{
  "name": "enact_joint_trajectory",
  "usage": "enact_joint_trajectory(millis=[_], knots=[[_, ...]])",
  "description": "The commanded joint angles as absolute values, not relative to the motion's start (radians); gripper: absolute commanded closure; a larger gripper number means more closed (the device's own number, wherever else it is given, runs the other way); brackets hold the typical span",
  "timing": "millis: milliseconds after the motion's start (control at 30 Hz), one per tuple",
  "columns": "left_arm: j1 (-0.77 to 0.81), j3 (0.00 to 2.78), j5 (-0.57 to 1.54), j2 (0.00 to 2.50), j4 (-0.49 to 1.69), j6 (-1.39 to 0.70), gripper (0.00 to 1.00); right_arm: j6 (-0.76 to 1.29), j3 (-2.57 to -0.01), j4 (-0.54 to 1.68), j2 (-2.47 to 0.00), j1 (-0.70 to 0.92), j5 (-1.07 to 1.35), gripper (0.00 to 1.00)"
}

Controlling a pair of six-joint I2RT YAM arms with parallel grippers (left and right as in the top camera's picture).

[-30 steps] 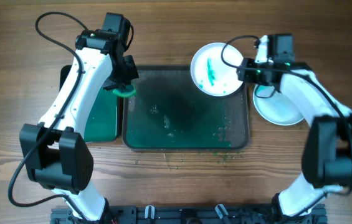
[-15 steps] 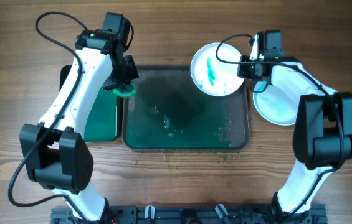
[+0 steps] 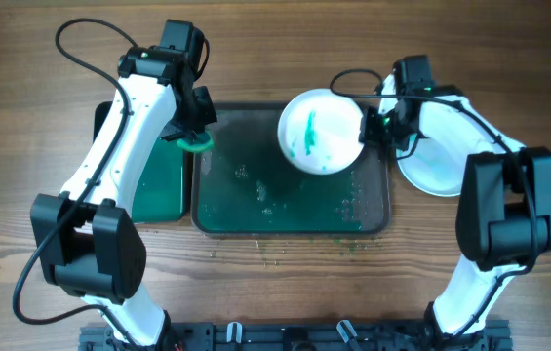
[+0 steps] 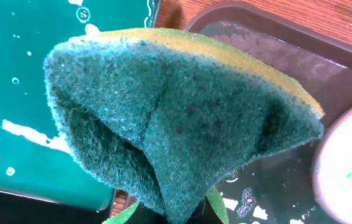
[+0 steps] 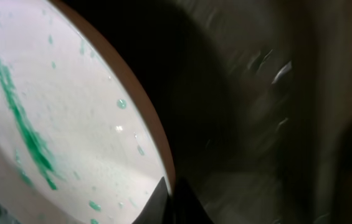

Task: Clean dirty plates on tray and stack at the side
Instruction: 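Reach right gripper to the last white plate and grasp its rim, then scrub the held plate with the sponge in left gripper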

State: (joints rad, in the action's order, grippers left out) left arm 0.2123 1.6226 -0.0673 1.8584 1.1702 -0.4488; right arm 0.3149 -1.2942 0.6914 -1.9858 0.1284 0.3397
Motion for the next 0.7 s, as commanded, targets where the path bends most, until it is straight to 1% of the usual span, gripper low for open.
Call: enact_joint_trajectory(millis=[0, 133, 300, 400, 667], knots=[[0.215, 1.633, 0.034, 1.853, 1.163, -0.430, 0.96, 0.409, -1.276, 0.712, -1.955, 0.218, 0.398, 0.96], [0.241, 1.633, 0.038, 1.854, 1.163, -0.430, 0.96, 0.474, -1.254, 0.673, -1.955, 0.292, 0.451, 0.96], [0.297, 1.633, 0.056, 1.872, 1.156, -0.434, 0.96, 0.539, -1.254, 0.619, -1.958, 0.376, 0.439, 0.96], [0.329, 1.627, 0.057, 1.908, 1.132, -0.433, 0.96, 0.565, -1.254, 0.598, -1.958, 0.393, 0.379, 0.96], [0.379, 1.546, 0.060, 2.038, 1.034, -0.429, 0.96, 0.549, -1.254, 0.591, -1.958, 0.395, 0.357, 0.96]])
